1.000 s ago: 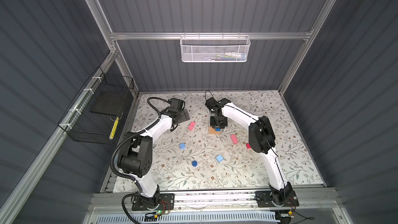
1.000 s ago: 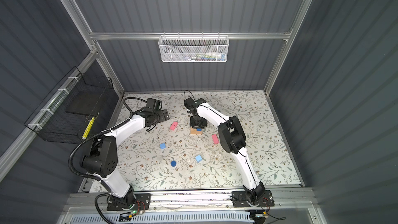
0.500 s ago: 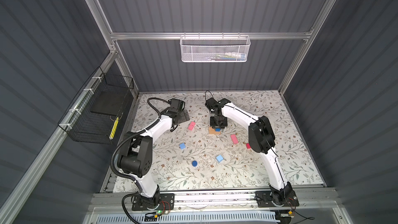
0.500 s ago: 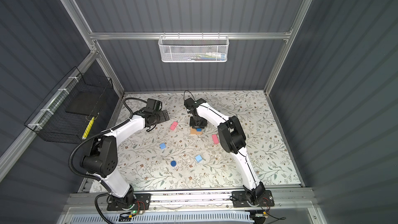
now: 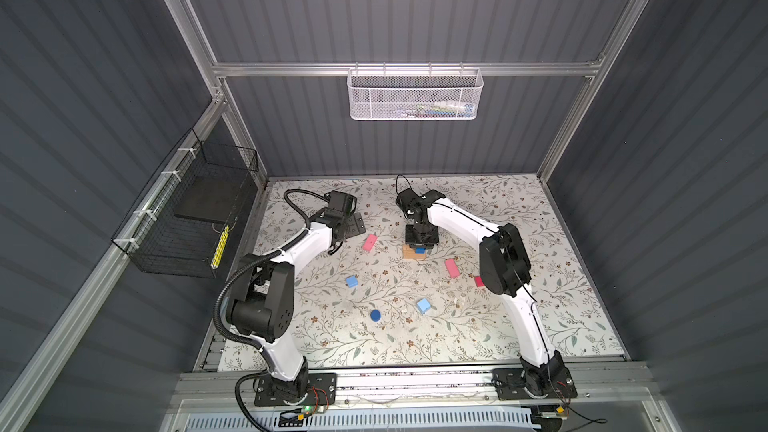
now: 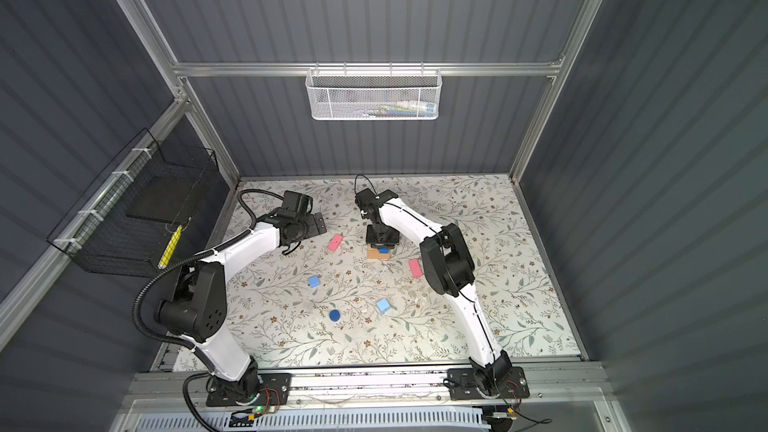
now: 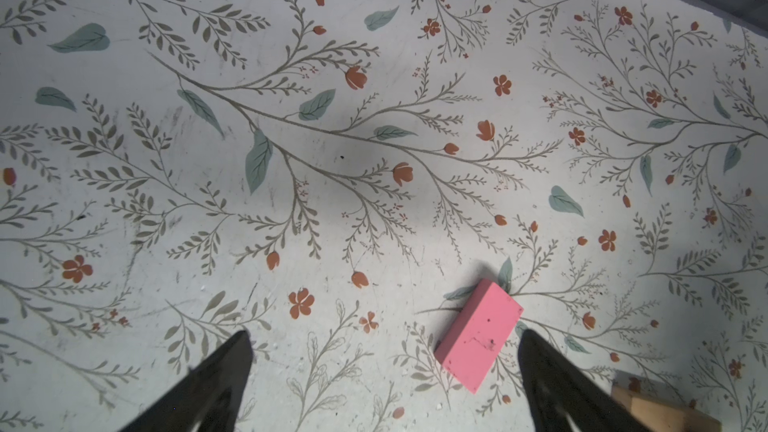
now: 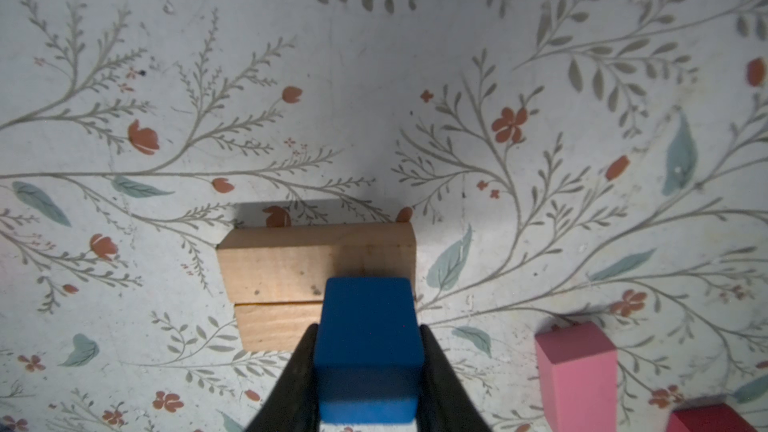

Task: Build the wood block tower
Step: 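Lower the held blue cube onto the top wooden block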

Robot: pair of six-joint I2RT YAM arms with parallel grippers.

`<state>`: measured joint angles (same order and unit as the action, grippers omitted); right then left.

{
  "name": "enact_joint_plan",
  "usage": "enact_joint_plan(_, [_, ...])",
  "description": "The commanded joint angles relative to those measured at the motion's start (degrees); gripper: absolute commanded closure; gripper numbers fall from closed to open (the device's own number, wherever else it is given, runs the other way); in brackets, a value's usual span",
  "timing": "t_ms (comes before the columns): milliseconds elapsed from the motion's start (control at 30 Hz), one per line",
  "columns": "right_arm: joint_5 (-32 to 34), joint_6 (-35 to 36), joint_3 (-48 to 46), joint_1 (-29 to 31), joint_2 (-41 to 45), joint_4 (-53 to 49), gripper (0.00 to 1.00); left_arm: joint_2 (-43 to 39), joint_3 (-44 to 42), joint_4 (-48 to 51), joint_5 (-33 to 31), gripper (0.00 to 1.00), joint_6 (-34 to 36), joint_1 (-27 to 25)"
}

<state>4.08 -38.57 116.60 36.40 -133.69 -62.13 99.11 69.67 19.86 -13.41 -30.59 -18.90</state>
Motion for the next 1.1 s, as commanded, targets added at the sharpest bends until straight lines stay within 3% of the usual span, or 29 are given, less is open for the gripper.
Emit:
enact_joint_plan(0, [-0.37,-0.61,1.0,-0.37,-1.66,-0.44,0.74,-1.86,-0.41,0.58,0.38,0.0,0.0,0.53])
enact_joint_plan(633, [-0.55,-0.57,1.0,-0.37,-1.59,-0.45,0.56,-1.92,-0.41,0.53,0.47,0.0,-0.22,0.61])
enact_joint_plan(1067, [-0.26,-0.46,1.0,-0.37,-1.32,-0.63,0.62,-1.99,-0.58,0.41,0.4,0.0,-0.21,0.62])
